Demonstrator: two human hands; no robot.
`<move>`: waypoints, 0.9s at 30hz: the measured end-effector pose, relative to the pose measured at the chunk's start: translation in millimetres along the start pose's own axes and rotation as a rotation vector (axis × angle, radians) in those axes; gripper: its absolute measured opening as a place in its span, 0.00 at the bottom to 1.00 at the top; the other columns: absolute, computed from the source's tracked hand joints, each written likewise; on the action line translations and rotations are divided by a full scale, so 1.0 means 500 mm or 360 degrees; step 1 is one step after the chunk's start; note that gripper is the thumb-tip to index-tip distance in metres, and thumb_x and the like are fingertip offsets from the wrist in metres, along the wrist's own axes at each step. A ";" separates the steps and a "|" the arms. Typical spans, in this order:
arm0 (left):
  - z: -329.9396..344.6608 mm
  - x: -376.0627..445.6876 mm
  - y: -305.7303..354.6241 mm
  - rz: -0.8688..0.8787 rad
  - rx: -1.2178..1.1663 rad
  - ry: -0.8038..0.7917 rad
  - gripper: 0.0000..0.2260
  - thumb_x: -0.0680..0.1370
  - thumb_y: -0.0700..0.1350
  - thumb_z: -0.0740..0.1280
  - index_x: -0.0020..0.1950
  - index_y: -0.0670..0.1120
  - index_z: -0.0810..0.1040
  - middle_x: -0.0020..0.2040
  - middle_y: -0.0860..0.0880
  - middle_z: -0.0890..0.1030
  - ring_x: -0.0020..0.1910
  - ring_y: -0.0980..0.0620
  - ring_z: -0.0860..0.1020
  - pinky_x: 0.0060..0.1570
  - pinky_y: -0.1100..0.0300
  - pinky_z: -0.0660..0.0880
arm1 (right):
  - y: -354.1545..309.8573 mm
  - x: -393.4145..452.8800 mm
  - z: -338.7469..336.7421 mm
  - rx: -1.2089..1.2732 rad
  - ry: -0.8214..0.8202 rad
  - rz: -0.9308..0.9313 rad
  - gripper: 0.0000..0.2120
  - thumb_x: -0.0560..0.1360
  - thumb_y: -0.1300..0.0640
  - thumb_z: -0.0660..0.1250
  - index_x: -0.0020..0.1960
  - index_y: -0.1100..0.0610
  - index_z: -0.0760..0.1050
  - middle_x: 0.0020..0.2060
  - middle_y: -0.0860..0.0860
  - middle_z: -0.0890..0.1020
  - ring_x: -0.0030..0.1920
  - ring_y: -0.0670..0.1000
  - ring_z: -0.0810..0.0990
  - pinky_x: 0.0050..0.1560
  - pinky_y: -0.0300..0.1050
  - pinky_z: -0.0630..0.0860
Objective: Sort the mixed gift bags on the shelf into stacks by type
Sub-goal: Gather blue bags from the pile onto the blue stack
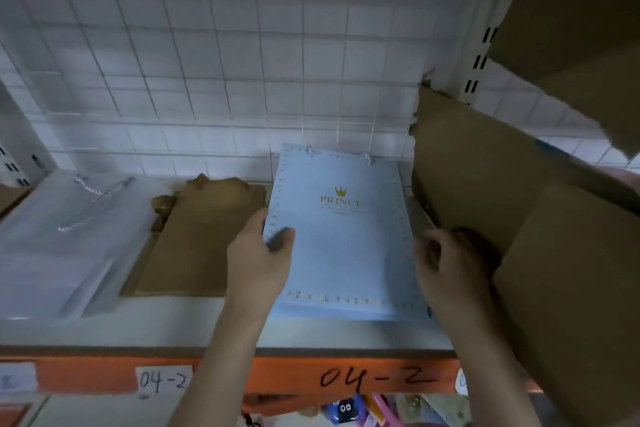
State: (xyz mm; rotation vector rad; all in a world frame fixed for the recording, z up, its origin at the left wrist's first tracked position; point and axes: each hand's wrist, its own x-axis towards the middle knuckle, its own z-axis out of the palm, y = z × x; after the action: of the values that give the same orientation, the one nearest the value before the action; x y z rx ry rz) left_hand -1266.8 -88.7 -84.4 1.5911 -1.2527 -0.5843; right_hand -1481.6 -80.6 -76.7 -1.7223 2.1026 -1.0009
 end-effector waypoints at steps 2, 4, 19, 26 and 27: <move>0.024 -0.005 -0.004 0.0064 0.0290 0.0019 0.18 0.77 0.44 0.65 0.66 0.42 0.72 0.55 0.44 0.78 0.53 0.51 0.76 0.49 0.62 0.69 | -0.005 0.001 0.007 -0.0072 0.0059 -0.0065 0.12 0.77 0.54 0.62 0.56 0.58 0.75 0.51 0.57 0.76 0.53 0.58 0.75 0.53 0.50 0.72; 0.036 -0.007 -0.019 0.0092 0.0526 0.0054 0.21 0.77 0.46 0.65 0.68 0.40 0.70 0.61 0.40 0.72 0.61 0.43 0.69 0.59 0.57 0.62 | -0.014 0.001 0.020 -0.0129 0.0089 -0.0132 0.14 0.76 0.54 0.63 0.59 0.59 0.75 0.54 0.58 0.76 0.56 0.59 0.75 0.55 0.50 0.71; -0.389 0.036 -0.196 0.0211 0.0883 0.0546 0.15 0.72 0.47 0.63 0.51 0.39 0.80 0.46 0.40 0.82 0.44 0.37 0.80 0.45 0.44 0.77 | -0.340 -0.105 0.261 -0.0008 -0.0149 -0.0725 0.13 0.77 0.54 0.63 0.58 0.59 0.75 0.51 0.57 0.78 0.49 0.57 0.78 0.46 0.43 0.72; -0.785 -0.006 -0.365 0.0066 0.1035 0.0872 0.14 0.74 0.42 0.61 0.55 0.37 0.78 0.53 0.37 0.79 0.46 0.36 0.78 0.47 0.47 0.75 | -0.632 -0.298 0.467 0.0160 -0.0416 -0.0901 0.16 0.77 0.55 0.63 0.63 0.59 0.73 0.59 0.56 0.77 0.61 0.56 0.73 0.58 0.46 0.68; -0.842 -0.015 -0.388 0.0044 0.1063 0.0938 0.13 0.74 0.42 0.62 0.54 0.36 0.78 0.52 0.37 0.79 0.47 0.36 0.78 0.48 0.46 0.75 | -0.680 -0.327 0.494 0.0200 -0.0443 -0.0935 0.16 0.77 0.55 0.63 0.63 0.60 0.73 0.59 0.56 0.77 0.61 0.55 0.73 0.58 0.45 0.68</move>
State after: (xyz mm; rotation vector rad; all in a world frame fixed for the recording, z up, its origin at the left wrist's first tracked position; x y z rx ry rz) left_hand -835.9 82.2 -93.7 2.0733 -1.0499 0.3645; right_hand -1032.7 -37.5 -78.5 -2.3116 1.3586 -0.9285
